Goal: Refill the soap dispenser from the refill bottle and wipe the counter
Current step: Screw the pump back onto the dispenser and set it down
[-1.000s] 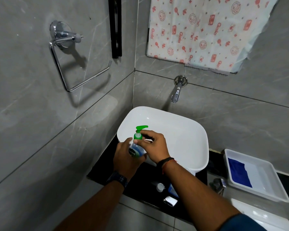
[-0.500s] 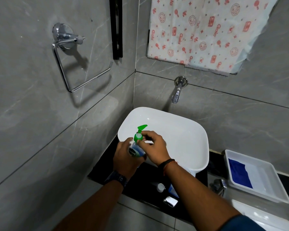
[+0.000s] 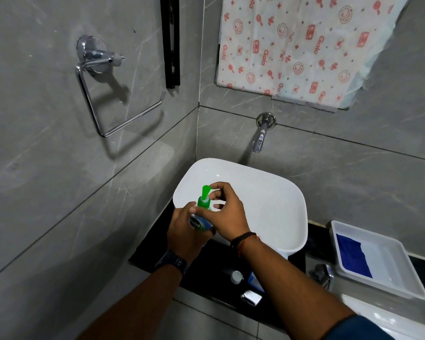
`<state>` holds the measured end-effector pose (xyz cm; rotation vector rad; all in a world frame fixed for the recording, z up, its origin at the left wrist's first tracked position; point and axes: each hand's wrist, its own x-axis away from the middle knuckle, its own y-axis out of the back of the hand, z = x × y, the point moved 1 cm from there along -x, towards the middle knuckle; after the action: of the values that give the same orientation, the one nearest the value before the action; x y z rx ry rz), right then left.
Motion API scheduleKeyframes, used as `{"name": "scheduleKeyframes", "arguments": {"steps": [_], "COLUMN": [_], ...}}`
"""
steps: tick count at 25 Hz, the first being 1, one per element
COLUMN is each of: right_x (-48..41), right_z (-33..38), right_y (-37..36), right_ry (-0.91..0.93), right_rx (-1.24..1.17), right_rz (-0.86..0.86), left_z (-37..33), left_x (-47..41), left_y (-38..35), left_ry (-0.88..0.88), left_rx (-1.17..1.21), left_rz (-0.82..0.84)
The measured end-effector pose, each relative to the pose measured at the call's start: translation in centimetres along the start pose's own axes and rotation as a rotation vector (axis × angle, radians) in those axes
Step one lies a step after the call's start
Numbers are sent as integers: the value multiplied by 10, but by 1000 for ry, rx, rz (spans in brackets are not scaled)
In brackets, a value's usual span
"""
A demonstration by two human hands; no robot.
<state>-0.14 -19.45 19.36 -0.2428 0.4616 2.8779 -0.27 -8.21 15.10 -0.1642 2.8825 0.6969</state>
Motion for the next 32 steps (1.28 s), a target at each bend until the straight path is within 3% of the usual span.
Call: {"name": "scheduleKeyframes", "arguments": {"steps": [10, 14, 19, 23, 26, 32], "right_x": [-3, -4, -5, -5, -4, -5], "right_z": [1, 3, 5, 3, 6, 4], "right_y": [-1, -3, -3, -3, -3, -7], "right_ry": [53, 41, -31, -20, -31, -19], "right_rx": [8, 18, -2, -70, 25, 210], "right_rz": [7, 33, -26, 62, -24, -17], "left_z": [-3, 0, 1, 4, 5, 3], "left_x": [0, -1, -2, -4, -3, -2], "left_y": [-1, 0, -2, -2, -2, -7], "left_ry": [-58, 6, -40, -2, -31, -37], "left_rx": [-10, 20, -18, 8, -34, -2], "left_rz": [-32, -12, -39, -14, -30, -15]}}
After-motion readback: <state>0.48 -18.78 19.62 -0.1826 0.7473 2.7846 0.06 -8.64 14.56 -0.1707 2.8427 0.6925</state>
